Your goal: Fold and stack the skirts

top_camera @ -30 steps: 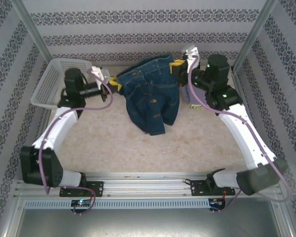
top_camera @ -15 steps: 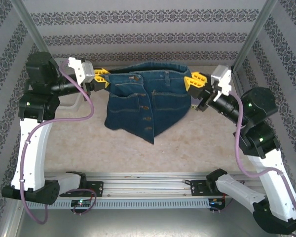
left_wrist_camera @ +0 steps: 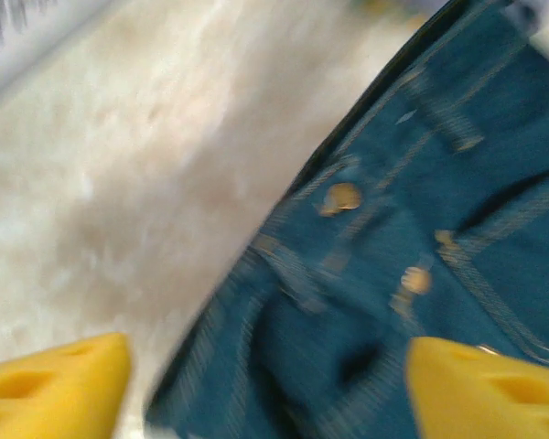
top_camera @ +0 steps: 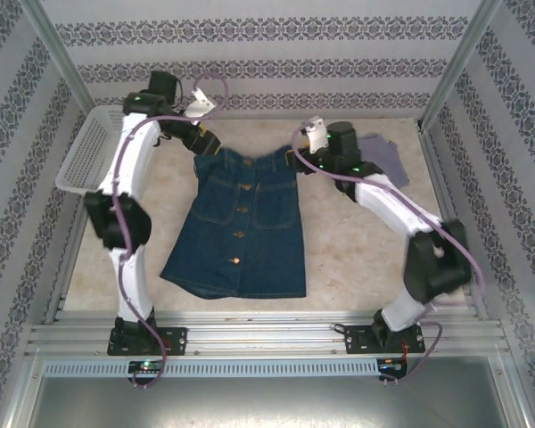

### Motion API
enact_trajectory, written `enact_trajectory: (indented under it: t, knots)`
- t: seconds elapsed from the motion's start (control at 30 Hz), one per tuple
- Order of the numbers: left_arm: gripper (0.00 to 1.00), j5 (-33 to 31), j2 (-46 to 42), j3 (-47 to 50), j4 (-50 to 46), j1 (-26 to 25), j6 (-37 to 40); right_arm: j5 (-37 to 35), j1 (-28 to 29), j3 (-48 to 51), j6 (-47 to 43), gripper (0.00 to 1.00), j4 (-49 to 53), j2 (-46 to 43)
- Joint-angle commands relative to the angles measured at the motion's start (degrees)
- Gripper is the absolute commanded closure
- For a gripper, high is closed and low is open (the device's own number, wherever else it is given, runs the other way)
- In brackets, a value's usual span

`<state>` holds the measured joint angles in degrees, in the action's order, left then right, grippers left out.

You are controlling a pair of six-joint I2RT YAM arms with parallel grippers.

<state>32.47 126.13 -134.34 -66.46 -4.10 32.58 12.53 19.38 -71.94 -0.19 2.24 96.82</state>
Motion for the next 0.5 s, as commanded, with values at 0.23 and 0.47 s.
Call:
enact_trajectory:
  t: [0.23,0.47]
  knots:
    - [0.00,-22.66,-11.19,16.56,9.07,-1.10,-34.47,-0.06,0.58,4.73,11.31,0.02,4.29,-5.60]
    - [0.00,-15.37,-32.49,53.49,29.92,-3.60,-56.95,9.80,5.71,-0.91,13.91,0.02,9.95,3.78]
